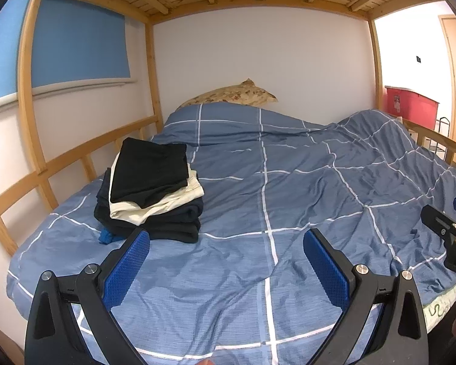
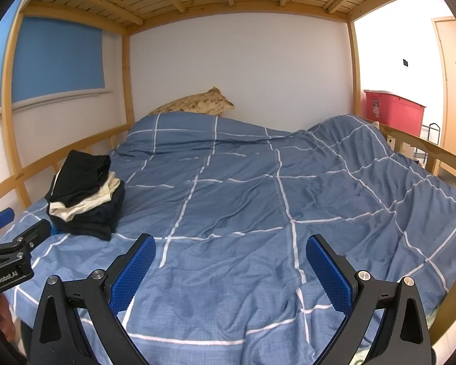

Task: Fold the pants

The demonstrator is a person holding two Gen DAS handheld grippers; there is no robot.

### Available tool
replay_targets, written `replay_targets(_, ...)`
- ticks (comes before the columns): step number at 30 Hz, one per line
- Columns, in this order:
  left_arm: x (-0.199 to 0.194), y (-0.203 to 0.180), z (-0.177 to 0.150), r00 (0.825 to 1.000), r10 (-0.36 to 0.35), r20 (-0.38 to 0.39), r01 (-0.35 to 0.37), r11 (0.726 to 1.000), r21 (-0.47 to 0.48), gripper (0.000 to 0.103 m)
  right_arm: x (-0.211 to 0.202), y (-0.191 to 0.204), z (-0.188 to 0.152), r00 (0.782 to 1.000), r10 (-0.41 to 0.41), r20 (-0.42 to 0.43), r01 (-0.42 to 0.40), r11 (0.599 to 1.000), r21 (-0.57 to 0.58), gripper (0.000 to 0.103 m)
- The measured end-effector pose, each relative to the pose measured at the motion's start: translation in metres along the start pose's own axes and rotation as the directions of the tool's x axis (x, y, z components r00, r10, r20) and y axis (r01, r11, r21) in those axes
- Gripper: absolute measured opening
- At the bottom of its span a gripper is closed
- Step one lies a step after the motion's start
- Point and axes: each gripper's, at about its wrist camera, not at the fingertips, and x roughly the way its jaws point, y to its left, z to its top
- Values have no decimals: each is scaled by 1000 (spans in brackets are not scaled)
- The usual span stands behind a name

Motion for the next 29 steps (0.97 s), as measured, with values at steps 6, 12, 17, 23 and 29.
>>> replay_targets(6, 1, 0, -1, 1000, 8, -4, -8, 1000, 1, 103, 0, 1, 0, 1000, -1, -1, 1, 1000, -2, 101)
replay_targets(12, 2, 0, -2, 1000, 9, -5, -9, 1000, 4, 103, 0, 1, 0, 1000, -2, -1, 2, 1000, -1, 101)
replay_targets(17, 2, 1, -2, 1000, 7, -8, -7, 1000, 4, 103, 0, 2, 0, 1000, 1, -4, -1, 1000, -2, 101)
replay_targets(23, 3, 1, -2, 1000, 9, -6, -9, 1000, 1, 103, 2, -2, -1, 1000, 5, -8, -5, 1000, -6, 101)
replay_targets(29, 5, 2, -6, 1000, 3, -13, -3, 1000, -2, 103, 4, -4, -1, 1000, 7, -10, -7, 1000, -5, 101)
